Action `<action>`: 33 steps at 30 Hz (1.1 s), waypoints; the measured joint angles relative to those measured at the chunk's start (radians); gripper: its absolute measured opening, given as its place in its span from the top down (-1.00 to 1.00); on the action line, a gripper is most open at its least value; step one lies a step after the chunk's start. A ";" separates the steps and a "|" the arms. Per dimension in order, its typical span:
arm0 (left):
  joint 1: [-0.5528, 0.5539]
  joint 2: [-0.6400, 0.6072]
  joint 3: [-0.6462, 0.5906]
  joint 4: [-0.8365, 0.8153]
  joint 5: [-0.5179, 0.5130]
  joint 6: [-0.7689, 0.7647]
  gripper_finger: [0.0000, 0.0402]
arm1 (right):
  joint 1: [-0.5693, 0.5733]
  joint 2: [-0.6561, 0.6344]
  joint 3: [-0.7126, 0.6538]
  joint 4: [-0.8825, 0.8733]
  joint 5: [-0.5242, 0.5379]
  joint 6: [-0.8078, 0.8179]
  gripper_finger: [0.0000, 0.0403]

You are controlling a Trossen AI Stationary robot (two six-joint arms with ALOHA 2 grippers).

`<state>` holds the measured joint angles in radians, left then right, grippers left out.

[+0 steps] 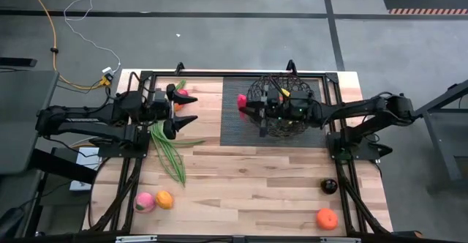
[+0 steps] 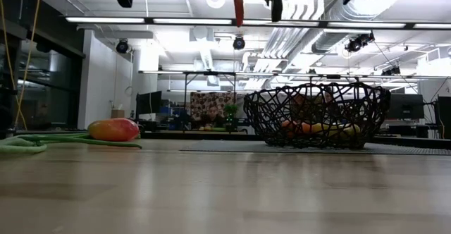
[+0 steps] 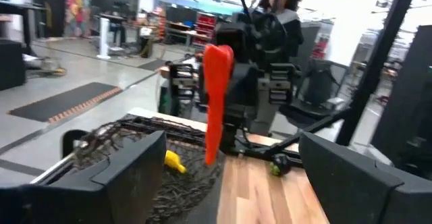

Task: Build produce basket
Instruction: Put the orange carrot into the black basket

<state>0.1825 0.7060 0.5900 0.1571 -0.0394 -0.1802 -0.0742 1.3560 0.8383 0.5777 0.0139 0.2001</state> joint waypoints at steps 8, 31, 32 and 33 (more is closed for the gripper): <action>0.000 0.005 0.000 0.027 0.004 0.000 -0.62 | 0.000 0.000 -0.002 -0.014 -0.001 -0.001 0.76; 0.000 0.000 0.001 0.028 -0.022 0.016 -0.62 | -0.088 -0.013 0.151 -0.612 0.317 0.334 0.76; 0.000 0.001 0.001 0.027 -0.024 0.016 -0.62 | -0.113 -0.010 0.170 -0.712 0.324 0.412 0.76; 0.000 0.001 0.001 0.027 -0.025 0.016 -0.62 | -0.141 -0.004 0.185 -0.800 0.323 0.491 0.76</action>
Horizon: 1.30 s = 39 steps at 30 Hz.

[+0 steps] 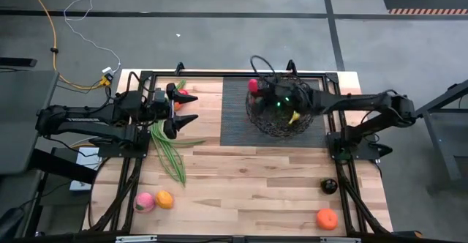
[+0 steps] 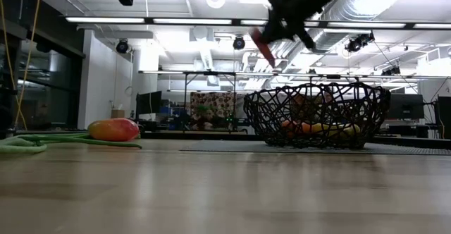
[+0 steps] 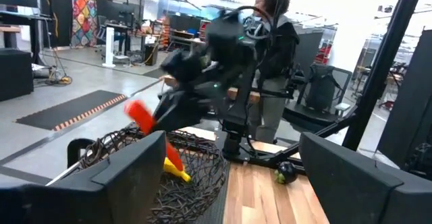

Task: Build produce basket
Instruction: Put the orange carrot into the black basket

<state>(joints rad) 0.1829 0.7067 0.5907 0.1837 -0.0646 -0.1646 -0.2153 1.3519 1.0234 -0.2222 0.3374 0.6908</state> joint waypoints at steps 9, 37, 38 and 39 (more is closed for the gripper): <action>0.000 0.000 0.000 -0.001 -0.003 0.019 -0.62 | -0.189 0.114 -0.045 -0.205 -0.157 0.331 0.76; 0.000 0.000 0.000 -0.003 -0.003 0.029 -0.62 | -0.211 0.321 -0.052 -0.090 -0.193 0.505 0.54; 0.000 0.000 0.000 -0.003 -0.003 0.029 -0.62 | -0.211 0.321 -0.052 -0.086 -0.194 0.505 0.51; 0.000 0.000 0.000 -0.003 -0.003 0.029 -0.62 | -0.211 0.321 -0.052 -0.082 -0.195 0.505 0.46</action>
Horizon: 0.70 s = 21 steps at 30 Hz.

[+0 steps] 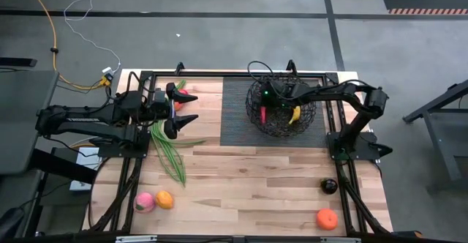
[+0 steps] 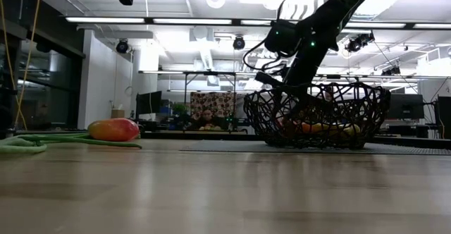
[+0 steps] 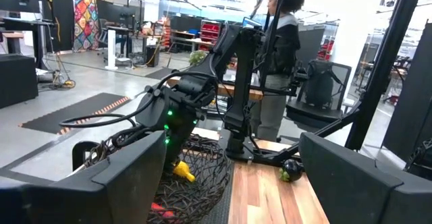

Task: Build produce basket
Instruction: Put the orange carrot into the black basket, then put the red mango into the black basket

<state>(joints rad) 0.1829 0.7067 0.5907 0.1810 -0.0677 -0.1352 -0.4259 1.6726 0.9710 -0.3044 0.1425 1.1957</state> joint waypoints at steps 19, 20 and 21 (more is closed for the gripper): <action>0.000 0.000 0.000 -0.001 0.000 -0.003 -0.62 | 0.000 -0.180 0.002 -0.107 0.003 -0.348 -0.22; 0.000 0.000 0.000 -0.001 -0.005 -0.003 -0.62 | 0.000 -0.221 0.002 -0.114 0.004 -0.385 -0.22; 0.000 0.000 0.000 -0.001 -0.010 -0.003 -0.62 | 0.004 -0.264 0.003 -0.117 0.003 -0.422 -0.22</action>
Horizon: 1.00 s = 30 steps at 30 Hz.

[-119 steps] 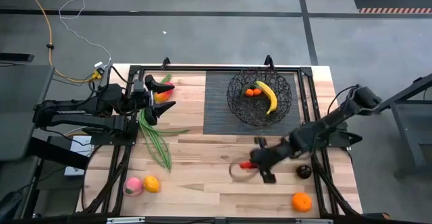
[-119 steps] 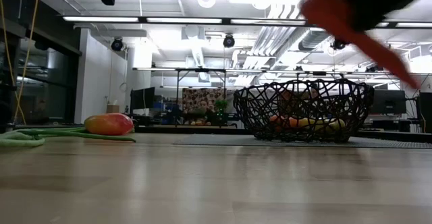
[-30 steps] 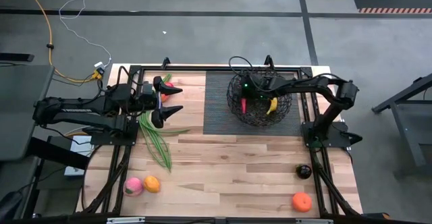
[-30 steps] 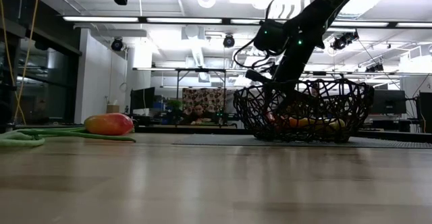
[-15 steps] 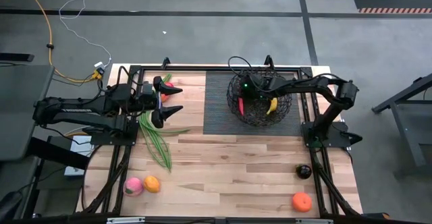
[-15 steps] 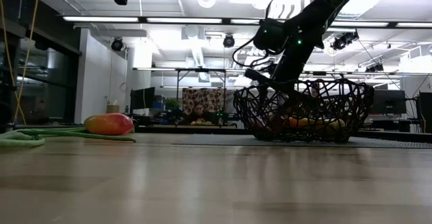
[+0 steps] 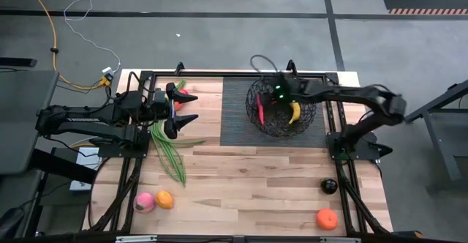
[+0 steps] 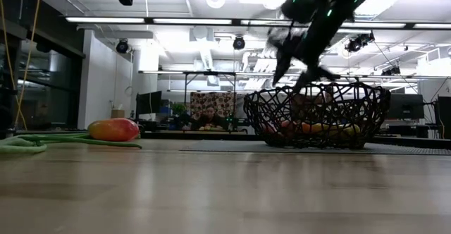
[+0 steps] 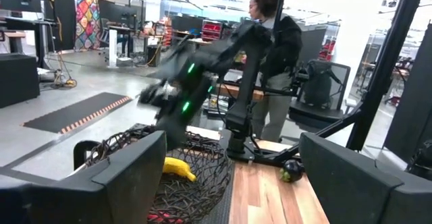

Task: Build produce basket
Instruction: Put the red mango into the black basket

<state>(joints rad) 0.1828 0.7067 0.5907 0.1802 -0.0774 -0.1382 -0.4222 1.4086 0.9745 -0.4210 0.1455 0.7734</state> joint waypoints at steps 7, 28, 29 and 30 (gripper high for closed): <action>0.000 0.000 0.000 -0.004 -0.010 -0.007 -0.62 | 0.104 -0.270 -0.007 0.016 -0.006 -0.204 -0.22; 0.000 0.000 0.000 -0.005 -0.012 -0.043 -0.62 | 0.440 -0.231 -0.009 0.421 0.117 -0.591 -0.22; 0.000 0.000 0.000 -0.005 -0.012 -0.044 -0.62 | 0.440 -0.233 -0.009 0.400 0.115 -0.589 -0.22; 0.000 0.000 0.000 -0.005 -0.012 -0.044 -0.62 | 0.440 -0.237 -0.009 0.380 0.114 -0.578 -0.22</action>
<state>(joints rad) 0.1825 0.7067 0.5907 0.1757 -0.0898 -0.1818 0.0177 1.1713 0.9653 -0.0407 0.2594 0.1951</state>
